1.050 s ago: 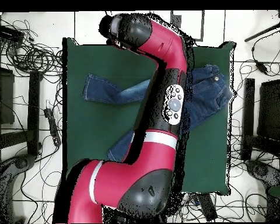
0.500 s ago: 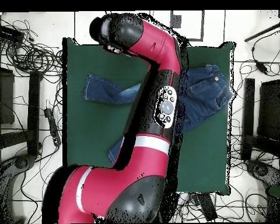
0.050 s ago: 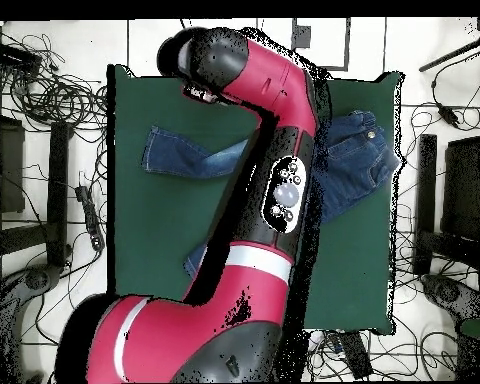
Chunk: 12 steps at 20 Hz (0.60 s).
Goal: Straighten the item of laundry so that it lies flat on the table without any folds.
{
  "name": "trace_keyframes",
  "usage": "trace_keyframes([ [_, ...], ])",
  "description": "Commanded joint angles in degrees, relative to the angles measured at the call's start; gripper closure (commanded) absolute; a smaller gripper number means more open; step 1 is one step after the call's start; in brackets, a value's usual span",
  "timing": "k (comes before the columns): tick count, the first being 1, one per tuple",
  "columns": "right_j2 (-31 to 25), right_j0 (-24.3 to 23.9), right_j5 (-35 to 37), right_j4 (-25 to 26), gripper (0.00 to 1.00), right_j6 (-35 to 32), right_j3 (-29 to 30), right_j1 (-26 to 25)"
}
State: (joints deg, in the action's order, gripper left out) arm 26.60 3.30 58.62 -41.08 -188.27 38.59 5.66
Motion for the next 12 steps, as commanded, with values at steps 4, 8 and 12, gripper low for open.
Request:
trace_keyframes([
  [4,-3.6,1.6,-0.1,4.9,0.0,-5.6,17.8,0.5],
  [8,-4.7,1.7,-1.8,5.3,0.0,-5.8,18.9,0.4],
  [12,-6.7,1.6,-4.5,4.5,0.0,-5.4,19.8,0.0],
])
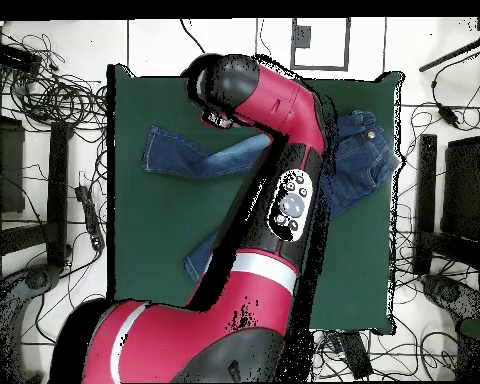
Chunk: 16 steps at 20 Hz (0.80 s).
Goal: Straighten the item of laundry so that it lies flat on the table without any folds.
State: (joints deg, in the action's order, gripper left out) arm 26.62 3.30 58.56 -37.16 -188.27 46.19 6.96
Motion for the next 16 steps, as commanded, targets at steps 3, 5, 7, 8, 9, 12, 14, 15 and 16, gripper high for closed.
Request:
trace_keyframes([
  [3,-8.6,1.6,-6.3,-1.1,0.0,-5.3,13.1,-1.1],
  [5,-9.4,1.7,-7.2,-1.9,0.0,-5.8,13.4,-0.8],
  [7,-10.2,2.0,-8.5,-3.1,0.0,-7.3,13.4,-0.6],
  [8,-10.5,2.1,-9.1,-3.6,0.0,-8.1,13.3,-0.4],
  [9,-10.1,2.2,-8.5,-3.7,0.0,-9.0,12.6,-0.4],
  [12,-10.7,2.2,-9.6,-4.6,0.0,-10.1,11.8,-0.3],
  [14,-11.2,2.3,-10.4,-5.2,0.0,-10.6,11.1,-0.8],
  [15,-11.3,2.4,-10.5,-5.3,0.0,-10.9,10.6,-1.0],
  [16,-11.4,2.5,-10.4,-5.5,0.0,-11.1,10.6,-1.0],
])
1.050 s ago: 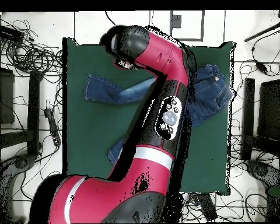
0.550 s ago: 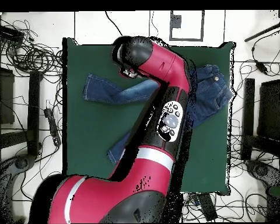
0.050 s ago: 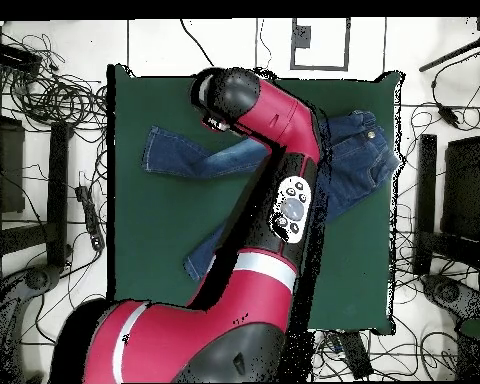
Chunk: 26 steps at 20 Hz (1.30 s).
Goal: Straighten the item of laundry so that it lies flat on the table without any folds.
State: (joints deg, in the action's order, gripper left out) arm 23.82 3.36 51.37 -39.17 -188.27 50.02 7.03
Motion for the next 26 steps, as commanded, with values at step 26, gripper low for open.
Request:
trace_keyframes([
  [26,-10.0,4.1,-9.2,-4.2,0.0,-7.6,13.4,-1.5],
])
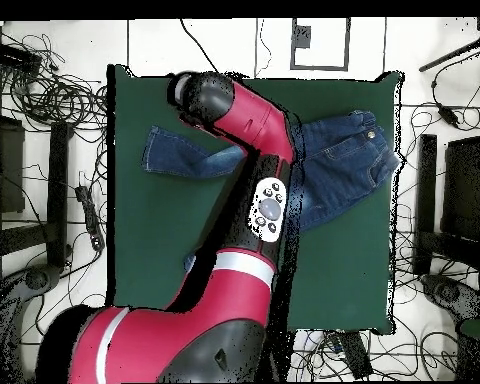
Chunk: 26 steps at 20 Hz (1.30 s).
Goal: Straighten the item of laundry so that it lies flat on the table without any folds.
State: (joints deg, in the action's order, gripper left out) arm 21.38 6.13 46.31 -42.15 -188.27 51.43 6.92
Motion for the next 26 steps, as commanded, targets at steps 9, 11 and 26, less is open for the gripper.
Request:
trace_keyframes([
  [9,-8.2,1.2,-6.5,-0.3,0.0,-5.6,14.7,-1.3],
  [11,-8.5,1.1,-7.5,-0.1,0.0,-4.8,15.4,-1.4],
  [26,-10.6,1.0,-11.8,0.0,0.0,-4.3,16.9,-2.0],
])
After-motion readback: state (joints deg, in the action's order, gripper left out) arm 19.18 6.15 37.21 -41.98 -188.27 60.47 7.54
